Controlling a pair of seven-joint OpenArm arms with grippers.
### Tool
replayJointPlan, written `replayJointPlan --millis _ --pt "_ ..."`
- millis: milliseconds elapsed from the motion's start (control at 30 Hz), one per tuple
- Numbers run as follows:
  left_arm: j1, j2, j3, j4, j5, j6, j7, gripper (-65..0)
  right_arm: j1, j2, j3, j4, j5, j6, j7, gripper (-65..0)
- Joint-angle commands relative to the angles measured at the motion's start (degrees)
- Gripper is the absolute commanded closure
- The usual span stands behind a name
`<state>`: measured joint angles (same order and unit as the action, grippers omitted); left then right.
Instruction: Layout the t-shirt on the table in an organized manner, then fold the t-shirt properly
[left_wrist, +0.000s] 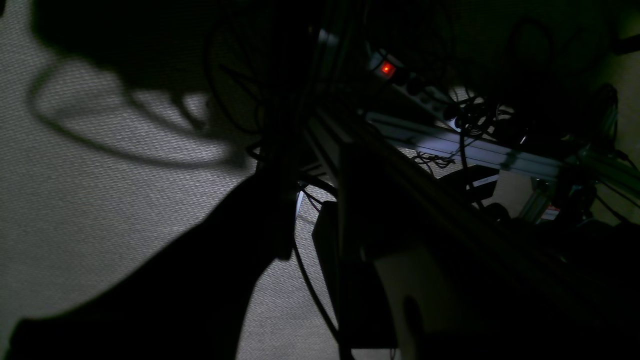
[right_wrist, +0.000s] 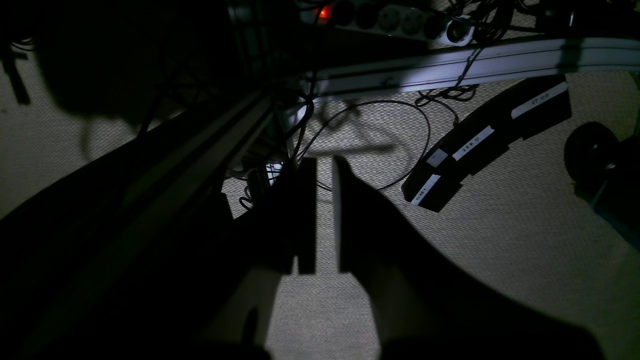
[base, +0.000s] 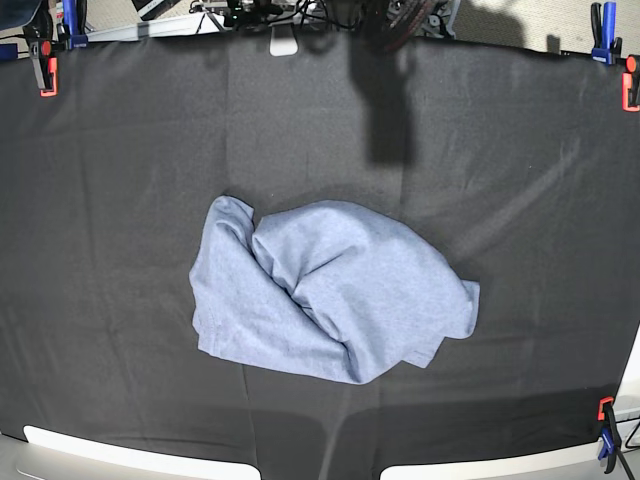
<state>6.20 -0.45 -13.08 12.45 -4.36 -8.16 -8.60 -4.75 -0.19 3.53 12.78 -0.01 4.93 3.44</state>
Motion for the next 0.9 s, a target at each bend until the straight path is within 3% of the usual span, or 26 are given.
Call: replayJointPlan --millis 0,600,867 --pt "0.3 0.4 0.1 0.3 0.3 -1.0 -0.5 -13.0 0.1 -0.1 0.1 0.3 0.0 0.5 0.7 -5.8" --pt "3.1 0.4 0.1 1.6 0.3 -1.0 -3.8 -13.0 -1.0 0.2 0.1 0.6 0.0 0.5 1.1 -5.8" --pt "8.9 -0.1 0.1 10.6 0.3 -1.0 -1.5 -13.0 -8.2 3.4 0.1 8.9 0.9 0.7 -1.6 -5.8"
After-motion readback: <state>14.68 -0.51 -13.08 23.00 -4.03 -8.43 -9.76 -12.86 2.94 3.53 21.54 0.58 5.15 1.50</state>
